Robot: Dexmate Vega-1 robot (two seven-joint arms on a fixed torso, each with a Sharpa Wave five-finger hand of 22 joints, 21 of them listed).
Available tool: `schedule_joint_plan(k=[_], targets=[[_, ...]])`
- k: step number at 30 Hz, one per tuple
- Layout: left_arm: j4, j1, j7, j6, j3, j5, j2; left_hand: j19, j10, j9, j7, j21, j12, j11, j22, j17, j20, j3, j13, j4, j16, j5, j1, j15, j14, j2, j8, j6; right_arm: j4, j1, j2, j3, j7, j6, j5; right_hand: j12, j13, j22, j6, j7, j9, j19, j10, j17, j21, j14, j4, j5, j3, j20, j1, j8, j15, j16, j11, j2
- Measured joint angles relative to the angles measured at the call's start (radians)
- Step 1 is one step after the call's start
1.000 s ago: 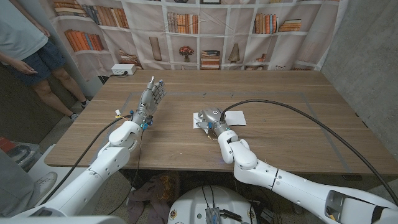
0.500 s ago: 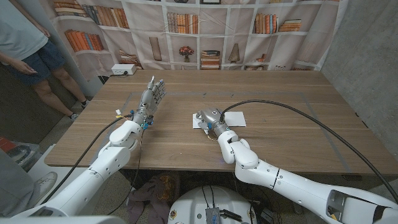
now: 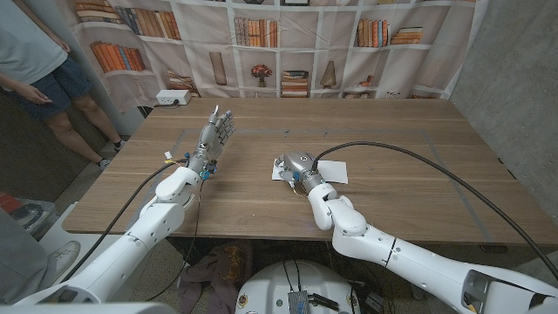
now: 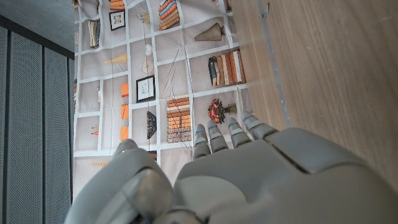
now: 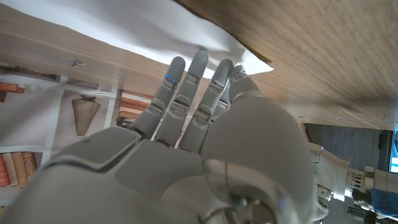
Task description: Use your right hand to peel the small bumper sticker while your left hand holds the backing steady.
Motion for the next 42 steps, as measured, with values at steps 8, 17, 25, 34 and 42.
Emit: schedule_joint_plan(k=[8,17,25,34,42], targets=[[0.001,-0.006,0.0,0.006,0.004,0.003,-0.001,0.0,0.0,0.0,0.0,0.0,0.0,0.0,0.0,0.0,0.0,0.0,0.0,0.0,0.0,0.0,0.0,0.0,0.0,0.0,0.0,0.0,-0.014,-0.018,0.003,0.035,-0.044,-0.001,0.035,0.001,0.005,0.007,0.0,0.0,0.0,-0.001,0.009,0.005,0.007,0.0,0.007,0.0,-0.001,0.001,0.0,0.0,0.0,0.0,0.001,0.0],[0.006,-0.013,-0.003,0.007,0.007,0.005,-0.005,0.0,0.0,0.0,0.0,0.0,0.0,0.0,0.0,0.0,0.0,0.0,0.0,0.0,0.0,0.0,0.0,0.0,0.0,0.0,0.0,0.0,-0.026,-0.032,0.008,0.066,-0.096,-0.017,0.064,0.006,0.01,0.026,0.01,0.009,0.0,-0.007,0.018,0.018,0.047,0.014,0.007,-0.005,-0.001,-0.004,0.012,0.004,-0.004,0.004,0.003,0.001],[0.006,-0.015,-0.006,0.009,0.008,0.003,-0.004,0.0,0.009,0.0,-0.006,0.0,0.0,-0.009,0.0,0.0,0.0,0.0,0.0,0.0,0.0,0.005,0.0,0.0,0.0,0.001,0.0,0.021,-0.037,-0.039,0.01,0.092,-0.144,-0.023,0.09,0.01,0.01,0.035,0.015,0.015,0.0,-0.007,0.027,0.023,0.06,0.018,0.01,-0.005,-0.004,-0.004,0.016,0.004,-0.004,0.004,0.005,-0.003],[-0.005,-0.017,0.0,0.016,0.012,0.009,-0.001,0.0,0.003,0.0,-0.052,0.0,-0.004,-0.003,0.0,0.0,0.0,-0.001,0.0,-0.011,0.0,0.008,0.011,0.0,0.0,0.011,0.002,0.021,-0.037,-0.033,0.009,0.117,-0.19,-0.012,0.115,0.01,0.01,0.04,0.015,0.015,0.0,-0.007,0.031,0.028,0.073,0.023,0.011,-0.005,-0.006,-0.004,0.019,0.004,-0.005,0.004,0.005,-0.007],[-0.026,-0.017,0.014,0.028,0.014,0.024,0.011,-0.004,0.002,0.0,-0.024,0.0,-0.007,-0.002,-0.001,-0.002,0.004,0.001,0.0,-0.039,0.0,0.008,0.061,0.0,0.0,-0.002,-0.012,-0.019,-0.028,-0.022,0.01,0.133,-0.227,0.001,0.135,0.009,0.01,0.044,0.015,0.015,0.0,-0.007,0.034,0.032,0.089,0.03,0.011,-0.005,-0.006,-0.004,0.019,0.004,-0.009,0.004,0.002,-0.007]])
